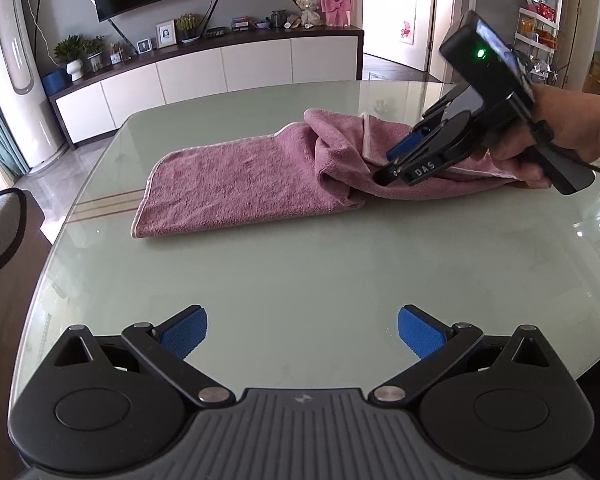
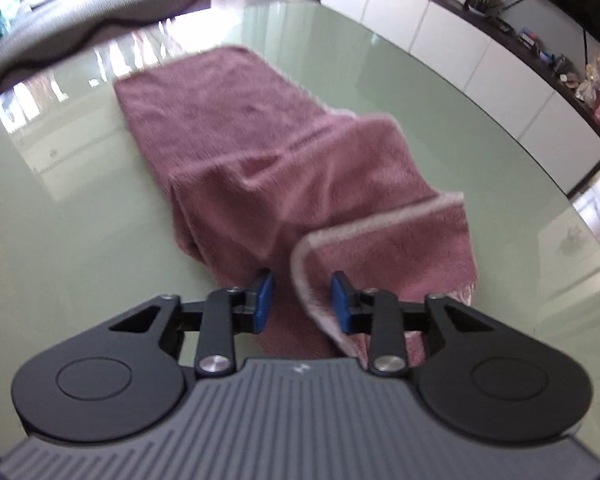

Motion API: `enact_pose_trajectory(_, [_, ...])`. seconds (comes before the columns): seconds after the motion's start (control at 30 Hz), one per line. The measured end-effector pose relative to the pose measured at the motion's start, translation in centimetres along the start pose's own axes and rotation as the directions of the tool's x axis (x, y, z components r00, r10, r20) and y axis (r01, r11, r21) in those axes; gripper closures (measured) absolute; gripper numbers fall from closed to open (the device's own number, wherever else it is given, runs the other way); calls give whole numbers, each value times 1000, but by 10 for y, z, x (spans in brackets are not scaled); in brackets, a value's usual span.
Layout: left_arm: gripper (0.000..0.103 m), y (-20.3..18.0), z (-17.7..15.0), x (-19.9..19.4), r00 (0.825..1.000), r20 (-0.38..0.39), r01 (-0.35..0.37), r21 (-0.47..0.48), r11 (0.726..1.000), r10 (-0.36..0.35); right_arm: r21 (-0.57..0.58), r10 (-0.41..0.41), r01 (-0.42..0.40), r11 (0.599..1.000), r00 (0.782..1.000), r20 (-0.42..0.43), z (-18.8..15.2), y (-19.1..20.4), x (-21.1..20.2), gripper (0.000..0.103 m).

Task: Fold towel
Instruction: 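Lift the top layer with the right gripper, pull it across, release, then grasp the bunched towel end with the right gripper, pull it out, release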

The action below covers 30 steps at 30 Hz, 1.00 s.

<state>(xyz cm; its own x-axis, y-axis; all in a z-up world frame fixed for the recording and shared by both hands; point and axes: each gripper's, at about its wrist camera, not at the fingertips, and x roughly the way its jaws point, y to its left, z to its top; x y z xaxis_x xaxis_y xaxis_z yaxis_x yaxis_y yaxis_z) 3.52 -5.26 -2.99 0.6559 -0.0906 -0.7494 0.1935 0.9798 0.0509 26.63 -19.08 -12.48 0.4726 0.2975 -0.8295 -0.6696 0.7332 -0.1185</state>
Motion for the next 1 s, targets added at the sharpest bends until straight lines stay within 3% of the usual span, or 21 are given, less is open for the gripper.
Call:
enact_pose_trajectory(0.13, [1, 0, -1, -1, 1000, -1, -4, 0, 1000, 4, 158, 19, -29, 987, 997, 68, -14, -28, -22, 97])
enact_pose_trajectory(0.37, [1, -5, 0, -5, 1000, 4, -2, 6, 1000, 2, 316, -81, 12, 949, 975, 207, -43, -79, -106, 97])
enact_pose_trajectory(0.43, [1, -8, 0, -6, 1000, 5, -1, 11, 1000, 1, 359, -157, 56, 932, 953, 260, -62, -108, -163, 97])
enact_pose_trajectory(0.5, [1, -12, 1, -7, 1000, 6, 2, 16, 1000, -2, 379, -235, 119, 918, 933, 274, -73, -122, -193, 100])
enact_pose_trajectory(0.53, [1, -14, 2, -7, 1000, 7, 6, 18, 1000, -6, 381, -326, 212, 900, 907, 266, -84, -135, -221, 100])
enact_pose_trajectory(0.6, [1, -20, 3, -7, 1000, 10, 16, 25, 1000, -16, 351, -364, 257, 900, 888, 282, -104, -142, -249, 100])
enact_pose_trajectory(0.73, [1, -35, 4, -6, 999, 16, 39, 51, 998, -40, 331, -336, 247, 911, 909, 248, -136, -138, -261, 100])
enact_pose_trajectory(0.8, [1, -39, 5, -4, 999, 13, 43, 56, 998, -44, 384, -303, 197, 902, 922, 239, -148, -139, -251, 98])
enact_pose_trajectory(0.83, [1, -42, 5, -3, 999, 9, 48, 59, 997, -49, 424, -286, 167, 890, 929, 234, -156, -141, -244, 91])
enact_pose_trajectory(0.87, [1, -44, 4, -3, 999, 5, 52, 64, 997, -52, 486, -292, 156, 860, 931, 219, -160, -147, -236, 70])
enact_pose_trajectory(0.9, [1, -46, 3, -5, 999, 5, 49, 69, 996, -50, 545, -297, 144, 826, 933, 204, -164, -154, -227, 58])
enact_pose_trajectory(0.93, [1, -47, 2, -6, 999, 5, 47, 75, 996, -47, 601, -301, 133, 788, 935, 188, -167, -161, -218, 51])
enact_pose_trajectory(0.97, [1, -49, 1, -7, 999, 5, 44, 80, 996, -44, 653, -296, 121, 748, 941, 165, -170, -168, -210, 54])
enact_pose_trajectory(1.0, [1, -48, 0, -9, 999, 5, 38, 84, 996, -39, 764, -246, 72, 641, 962, 116, -181, -187, -191, 55])
